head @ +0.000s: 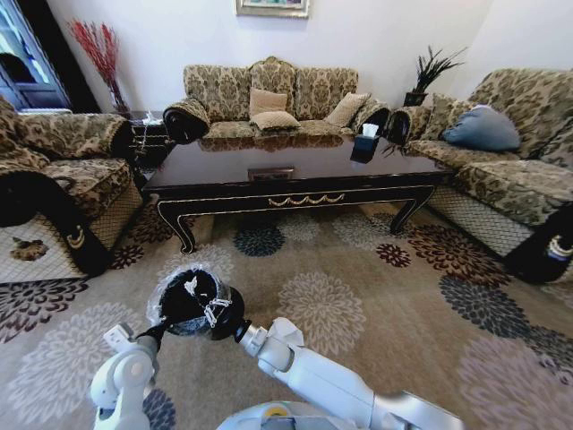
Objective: Move to the front of the table and pick up the trash from the floor, then place it into the trash bin.
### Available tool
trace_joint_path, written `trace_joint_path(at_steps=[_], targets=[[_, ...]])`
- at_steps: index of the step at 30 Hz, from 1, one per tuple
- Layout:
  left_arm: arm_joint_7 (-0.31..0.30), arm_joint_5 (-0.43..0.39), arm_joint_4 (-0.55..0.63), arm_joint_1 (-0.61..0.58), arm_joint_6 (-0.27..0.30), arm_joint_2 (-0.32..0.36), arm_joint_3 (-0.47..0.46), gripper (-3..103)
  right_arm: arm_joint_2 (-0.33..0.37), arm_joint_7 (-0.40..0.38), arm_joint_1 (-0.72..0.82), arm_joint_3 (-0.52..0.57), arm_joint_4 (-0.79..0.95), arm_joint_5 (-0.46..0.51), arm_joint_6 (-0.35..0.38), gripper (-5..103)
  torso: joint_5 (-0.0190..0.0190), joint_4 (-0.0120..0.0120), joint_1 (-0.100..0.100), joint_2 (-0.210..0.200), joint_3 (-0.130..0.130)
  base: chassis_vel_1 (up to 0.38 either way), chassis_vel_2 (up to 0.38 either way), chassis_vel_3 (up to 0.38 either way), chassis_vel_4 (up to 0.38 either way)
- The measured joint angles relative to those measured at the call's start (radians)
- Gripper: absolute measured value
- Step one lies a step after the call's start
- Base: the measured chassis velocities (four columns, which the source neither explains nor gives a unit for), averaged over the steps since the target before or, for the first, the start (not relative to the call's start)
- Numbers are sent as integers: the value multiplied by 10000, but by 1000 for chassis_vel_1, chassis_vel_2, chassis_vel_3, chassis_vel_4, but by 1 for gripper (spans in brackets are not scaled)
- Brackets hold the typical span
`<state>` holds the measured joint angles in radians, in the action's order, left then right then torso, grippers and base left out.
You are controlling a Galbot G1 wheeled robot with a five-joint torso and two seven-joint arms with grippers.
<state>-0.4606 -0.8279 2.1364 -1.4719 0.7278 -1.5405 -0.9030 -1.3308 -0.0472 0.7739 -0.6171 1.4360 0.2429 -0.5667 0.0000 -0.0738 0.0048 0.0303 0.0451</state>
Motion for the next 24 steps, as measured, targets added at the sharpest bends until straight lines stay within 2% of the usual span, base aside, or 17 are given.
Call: trace_joint_path(at_steps=[3,6,10,12,15,16,18,21,24], targets=[[5,-26,-1,-10,-6,69,-99,2,31,-27,73,91,-76,-39,-21,17,0,0,0,0,0,0,0,0,0],[14,-62,0,-18,-9,112,-160,2,49,-28,120,134,-85,-60,-33,22,0,0,0,0,0,0,0,0,0],[32,-103,56,-57,-11,204,-285,2,85,-28,230,206,-62,-90,-46,44,-1,0,0,0,0,0,0,0,0],[33,-119,63,-60,-11,222,-322,2,96,-28,255,233,-58,-114,-50,44,0,0,0,0,0,0,0,0,0],[33,-224,137,-92,-10,256,-436,2,116,-28,331,325,-80,-217,-58,61,0,0,0,0,0,0,0,0,0],[33,-224,137,-92,-10,256,-436,2,116,-28,331,325,-80,-217,-58,61,0,0,0,0,0,0,0,0,0],[31,-268,232,-133,5,265,-493,2,133,-30,383,400,-145,-283,-68,71,0,1,0,0,0,0,0,0,0],[32,-294,314,-174,19,269,-515,2,142,-29,421,451,-174,-313,-80,77,0,0,0,1,0,0,0,0,0],[31,-300,379,-224,24,270,-546,2,164,-30,461,489,-173,-318,-81,93,-2,0,0,0,0,0,0,0,0]])
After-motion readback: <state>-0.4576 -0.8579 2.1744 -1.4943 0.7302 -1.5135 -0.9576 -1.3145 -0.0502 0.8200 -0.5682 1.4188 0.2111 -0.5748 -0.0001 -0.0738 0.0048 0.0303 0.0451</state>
